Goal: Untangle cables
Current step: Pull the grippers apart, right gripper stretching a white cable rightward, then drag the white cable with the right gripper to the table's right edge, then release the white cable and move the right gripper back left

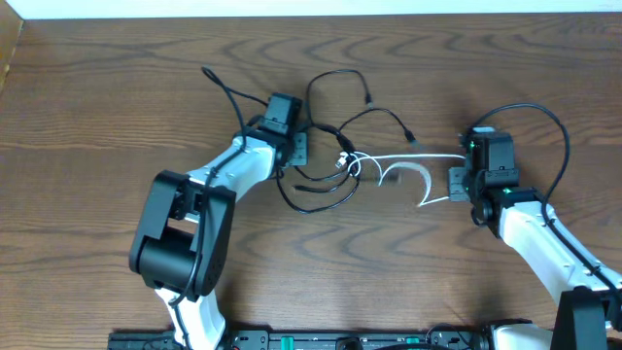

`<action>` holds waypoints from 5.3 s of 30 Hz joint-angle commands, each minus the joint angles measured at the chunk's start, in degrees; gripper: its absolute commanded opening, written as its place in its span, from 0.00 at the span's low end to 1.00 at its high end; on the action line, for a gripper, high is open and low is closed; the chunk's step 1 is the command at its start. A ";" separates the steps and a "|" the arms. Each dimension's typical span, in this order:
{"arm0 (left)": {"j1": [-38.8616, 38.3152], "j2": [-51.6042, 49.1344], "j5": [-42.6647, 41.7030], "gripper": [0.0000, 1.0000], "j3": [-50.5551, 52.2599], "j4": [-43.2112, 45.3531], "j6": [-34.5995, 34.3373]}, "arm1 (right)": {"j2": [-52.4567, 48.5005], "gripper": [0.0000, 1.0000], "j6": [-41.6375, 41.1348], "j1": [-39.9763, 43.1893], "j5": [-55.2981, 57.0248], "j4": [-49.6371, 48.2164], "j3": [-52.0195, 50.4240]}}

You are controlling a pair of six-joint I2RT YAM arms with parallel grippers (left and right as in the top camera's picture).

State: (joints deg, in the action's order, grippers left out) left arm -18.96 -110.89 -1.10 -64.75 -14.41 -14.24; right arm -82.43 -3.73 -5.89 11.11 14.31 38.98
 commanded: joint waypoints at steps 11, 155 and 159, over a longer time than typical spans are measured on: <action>7.52 5.88 1.97 0.08 0.87 -6.91 -1.16 | 0.50 0.01 -17.38 9.38 22.58 5.73 -0.07; 15.61 5.88 -8.15 0.09 0.87 -9.70 -10.03 | -15.04 0.99 -3.76 21.44 -24.81 10.45 17.94; 15.58 5.88 -12.28 0.08 0.87 -9.05 -8.90 | -15.04 0.99 -0.46 19.87 -22.67 10.36 17.94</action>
State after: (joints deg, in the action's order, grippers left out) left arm -3.27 -105.95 -10.15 -64.36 -23.77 -24.97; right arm -97.41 -8.14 14.98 -10.09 24.71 56.53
